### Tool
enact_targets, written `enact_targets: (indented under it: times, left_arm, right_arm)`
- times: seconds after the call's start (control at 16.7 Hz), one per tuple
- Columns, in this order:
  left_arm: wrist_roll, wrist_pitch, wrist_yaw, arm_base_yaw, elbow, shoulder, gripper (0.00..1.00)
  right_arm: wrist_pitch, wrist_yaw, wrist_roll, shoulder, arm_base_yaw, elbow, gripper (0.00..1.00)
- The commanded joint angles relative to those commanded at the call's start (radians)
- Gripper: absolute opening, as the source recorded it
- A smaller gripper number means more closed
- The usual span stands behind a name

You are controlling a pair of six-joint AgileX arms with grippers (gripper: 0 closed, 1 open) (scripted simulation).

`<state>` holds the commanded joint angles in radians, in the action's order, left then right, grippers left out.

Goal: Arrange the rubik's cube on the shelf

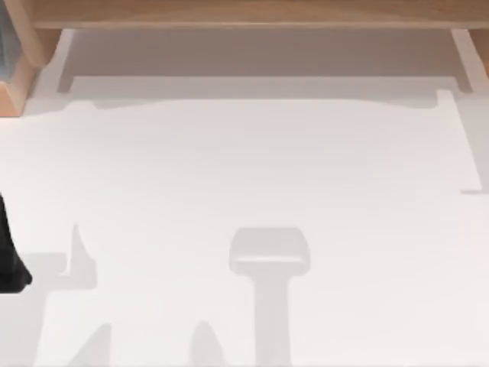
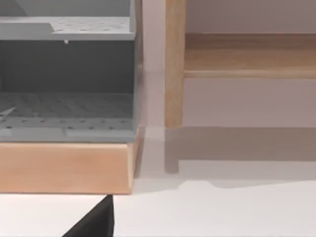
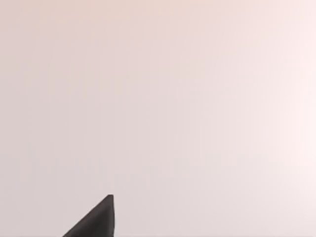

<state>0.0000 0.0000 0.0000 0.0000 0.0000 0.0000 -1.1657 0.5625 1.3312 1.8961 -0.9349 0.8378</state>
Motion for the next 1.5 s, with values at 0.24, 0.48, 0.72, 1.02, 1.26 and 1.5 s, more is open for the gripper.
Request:
enact_targets:
  times: [0.24, 0.48, 0.72, 1.02, 1.26, 1.5]
  left_arm:
    - [0.000, 0.000, 0.000, 0.000, 0.000, 0.000, 1.00]
    - [0.000, 0.000, 0.000, 0.000, 0.000, 0.000, 1.00]
    - [0.000, 0.000, 0.000, 0.000, 0.000, 0.000, 1.00]
    - [0.000, 0.000, 0.000, 0.000, 0.000, 0.000, 1.00]
    - [0.000, 0.000, 0.000, 0.000, 0.000, 0.000, 1.00]
    - [0.000, 0.000, 0.000, 0.000, 0.000, 0.000, 1.00]
  right_arm:
    - [0.464, -0.089, -0.172, -0.027, 0.035, 0.354, 1.00]
    - [1.026, -0.176, -0.337, 0.023, 0.138, 0.734, 1.00]
    - [1.596, -0.259, -0.471, 0.144, 0.277, 1.122, 1.00]
    - [2.176, -0.351, -0.576, 0.356, 0.431, 1.503, 1.00]
    - [2.474, -0.406, -0.611, 0.513, 0.497, 1.658, 1.00]
    - [2.609, -0.434, -0.617, 0.602, 0.513, 1.699, 1.00]
